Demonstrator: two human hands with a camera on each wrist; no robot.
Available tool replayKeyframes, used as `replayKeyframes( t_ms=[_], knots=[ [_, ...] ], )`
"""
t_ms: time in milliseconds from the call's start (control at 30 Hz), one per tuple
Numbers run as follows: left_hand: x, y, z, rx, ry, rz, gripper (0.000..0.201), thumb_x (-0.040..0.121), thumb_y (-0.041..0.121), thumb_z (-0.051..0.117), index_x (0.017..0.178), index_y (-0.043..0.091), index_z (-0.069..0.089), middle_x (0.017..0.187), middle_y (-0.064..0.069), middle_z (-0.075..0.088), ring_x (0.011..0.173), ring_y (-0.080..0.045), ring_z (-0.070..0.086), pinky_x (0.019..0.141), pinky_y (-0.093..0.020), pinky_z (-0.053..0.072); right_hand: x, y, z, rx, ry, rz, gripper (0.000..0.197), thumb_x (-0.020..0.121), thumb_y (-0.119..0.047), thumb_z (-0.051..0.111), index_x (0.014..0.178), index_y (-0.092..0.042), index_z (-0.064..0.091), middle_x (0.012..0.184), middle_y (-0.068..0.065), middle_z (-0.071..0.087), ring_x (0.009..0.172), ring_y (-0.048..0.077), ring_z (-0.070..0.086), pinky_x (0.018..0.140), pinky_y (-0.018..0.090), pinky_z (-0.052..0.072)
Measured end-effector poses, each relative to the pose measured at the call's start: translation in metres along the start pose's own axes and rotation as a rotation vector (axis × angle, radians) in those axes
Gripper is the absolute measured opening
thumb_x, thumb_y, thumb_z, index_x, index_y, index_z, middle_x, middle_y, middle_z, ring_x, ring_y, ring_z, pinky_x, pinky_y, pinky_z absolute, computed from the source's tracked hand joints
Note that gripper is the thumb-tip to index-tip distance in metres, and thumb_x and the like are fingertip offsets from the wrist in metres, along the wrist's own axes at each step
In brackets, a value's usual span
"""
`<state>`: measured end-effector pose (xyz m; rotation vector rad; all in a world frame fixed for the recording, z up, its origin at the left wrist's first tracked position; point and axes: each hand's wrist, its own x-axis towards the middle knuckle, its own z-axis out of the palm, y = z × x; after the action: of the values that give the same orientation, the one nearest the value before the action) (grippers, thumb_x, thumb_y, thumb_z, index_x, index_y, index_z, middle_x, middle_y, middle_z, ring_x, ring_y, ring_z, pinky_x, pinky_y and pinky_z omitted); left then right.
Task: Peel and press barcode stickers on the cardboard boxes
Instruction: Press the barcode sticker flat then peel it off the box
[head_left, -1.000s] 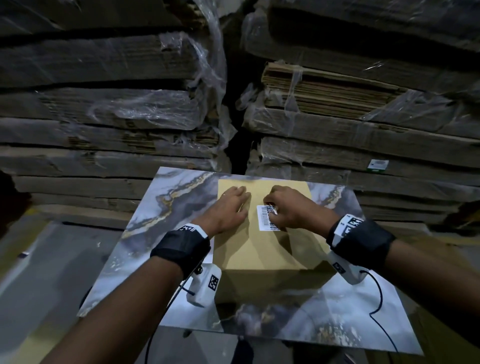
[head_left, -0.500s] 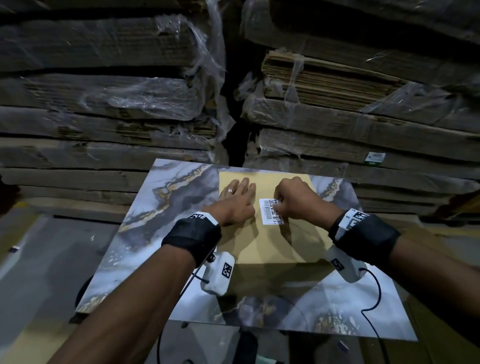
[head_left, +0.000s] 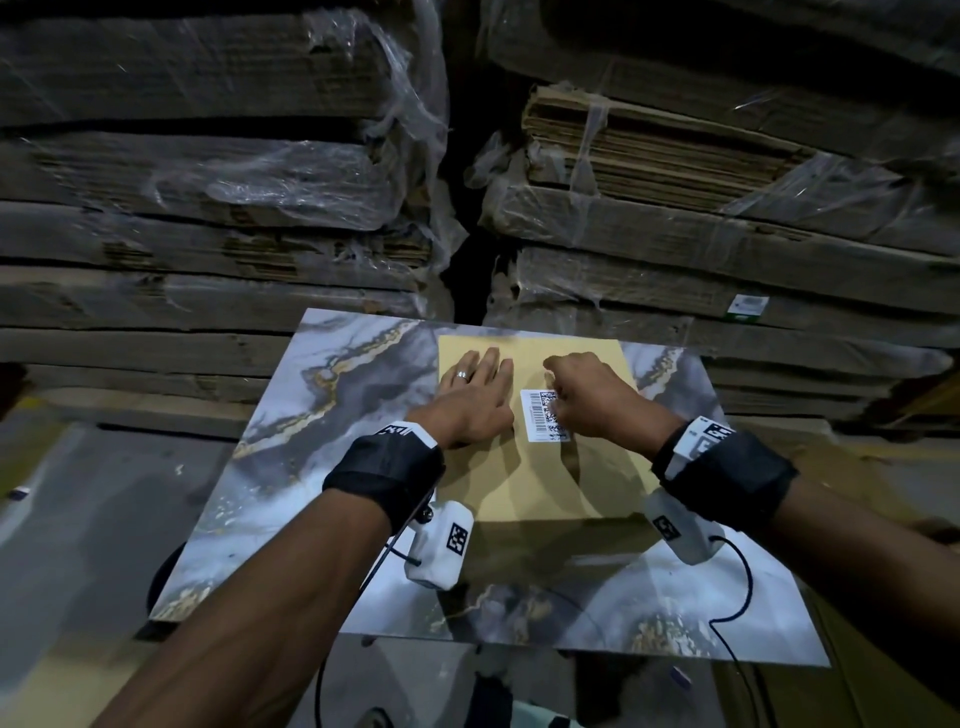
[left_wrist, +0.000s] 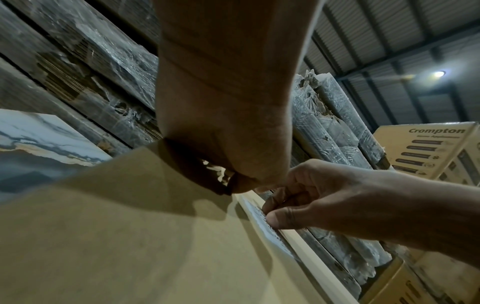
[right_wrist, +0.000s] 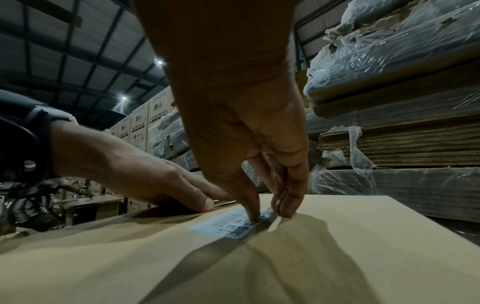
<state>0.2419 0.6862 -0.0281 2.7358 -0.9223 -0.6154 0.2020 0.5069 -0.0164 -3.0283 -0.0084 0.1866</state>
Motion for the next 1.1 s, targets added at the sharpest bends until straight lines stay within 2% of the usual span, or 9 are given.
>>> replayKeyframes(
  t_ms=[133, 300, 500, 600, 667, 767, 900, 1000, 1100],
  knots=[
    [0.001, 0.001, 0.001, -0.005, -0.004, -0.005, 0.072, 0.104, 0.031, 0.034, 0.162, 0.019, -0.006, 0.168, -0.006, -0.018, 0.154, -0.027, -0.017, 0.123, -0.043, -0.008, -0.003, 0.001, -0.001, -0.021, 0.001, -0.034, 0.024, 0.091, -0.007, 0.056, 0.114, -0.002, 0.056, 0.113, 0.018, 0.058, 0.104, 0.035, 0.052, 0.073, 0.034, 0.031],
    [0.002, 0.000, 0.001, -0.017, 0.001, -0.008, 0.072, 0.103, 0.031, 0.035, 0.162, 0.020, -0.005, 0.168, -0.005, -0.019, 0.154, -0.026, -0.018, 0.123, -0.042, -0.007, -0.001, -0.002, 0.001, -0.057, -0.009, -0.051, 0.023, 0.091, -0.006, 0.055, 0.114, -0.001, 0.057, 0.112, 0.019, 0.058, 0.103, 0.034, 0.052, 0.073, 0.035, 0.032],
    [0.001, 0.001, 0.000, -0.028, 0.002, -0.008, 0.072, 0.103, 0.030, 0.035, 0.162, 0.020, -0.004, 0.168, -0.004, -0.018, 0.154, -0.026, -0.017, 0.123, -0.043, -0.006, -0.002, -0.003, -0.006, -0.034, -0.024, -0.041, 0.031, 0.089, -0.005, 0.058, 0.119, -0.002, 0.064, 0.110, 0.017, 0.066, 0.102, 0.033, 0.058, 0.080, 0.041, 0.047],
    [0.001, -0.002, 0.000, -0.059, 0.003, 0.002, 0.071, 0.103, 0.028, 0.036, 0.162, 0.021, -0.003, 0.168, -0.003, -0.018, 0.154, -0.025, -0.018, 0.122, -0.044, -0.007, -0.005, -0.001, -0.011, 0.018, -0.027, -0.075, 0.034, 0.091, -0.008, 0.059, 0.124, -0.007, 0.066, 0.108, 0.013, 0.069, 0.098, 0.030, 0.061, 0.079, 0.039, 0.048],
    [0.001, -0.004, 0.000, -0.072, 0.005, 0.007, 0.071, 0.103, 0.028, 0.036, 0.162, 0.021, -0.003, 0.168, -0.003, -0.018, 0.154, -0.025, -0.018, 0.122, -0.045, -0.007, -0.014, -0.002, -0.015, 0.095, -0.013, -0.141, 0.042, 0.087, -0.016, 0.070, 0.129, -0.014, 0.064, 0.107, 0.007, 0.063, 0.097, 0.025, 0.059, 0.081, 0.035, 0.049],
    [0.004, -0.006, 0.001, -0.082, -0.001, 0.009, 0.073, 0.102, 0.029, 0.037, 0.162, 0.022, -0.005, 0.168, -0.002, -0.019, 0.154, -0.025, -0.019, 0.122, -0.046, -0.008, -0.033, -0.011, -0.016, 0.083, 0.001, -0.238, 0.032, 0.079, -0.037, 0.077, 0.105, -0.019, 0.071, 0.094, 0.002, 0.061, 0.083, 0.021, 0.059, 0.073, 0.035, 0.049],
    [0.005, -0.007, 0.003, -0.064, 0.006, 0.021, 0.074, 0.102, 0.028, 0.037, 0.162, 0.020, -0.006, 0.168, -0.004, -0.019, 0.154, -0.026, -0.019, 0.122, -0.046, -0.009, -0.046, -0.013, -0.007, 0.117, 0.093, -0.206, 0.032, 0.075, -0.054, 0.074, 0.076, -0.022, 0.069, 0.077, -0.005, 0.064, 0.068, 0.014, 0.055, 0.063, 0.033, 0.045],
    [0.004, -0.006, 0.003, -0.062, 0.006, 0.013, 0.075, 0.101, 0.028, 0.037, 0.162, 0.021, -0.006, 0.168, -0.004, -0.019, 0.154, -0.026, -0.019, 0.122, -0.046, -0.009, -0.046, -0.012, -0.007, 0.174, 0.099, -0.173, 0.031, 0.076, -0.051, 0.076, 0.076, -0.019, 0.073, 0.077, -0.005, 0.070, 0.067, 0.012, 0.060, 0.064, 0.034, 0.050],
    [0.004, -0.004, 0.003, -0.052, 0.002, 0.011, 0.075, 0.101, 0.028, 0.037, 0.162, 0.021, -0.006, 0.168, -0.004, -0.019, 0.154, -0.026, -0.019, 0.122, -0.046, -0.008, -0.046, -0.012, -0.004, 0.203, 0.110, -0.158, 0.031, 0.073, -0.051, 0.071, 0.076, -0.020, 0.073, 0.075, -0.005, 0.071, 0.067, 0.015, 0.063, 0.066, 0.040, 0.054]
  ],
)
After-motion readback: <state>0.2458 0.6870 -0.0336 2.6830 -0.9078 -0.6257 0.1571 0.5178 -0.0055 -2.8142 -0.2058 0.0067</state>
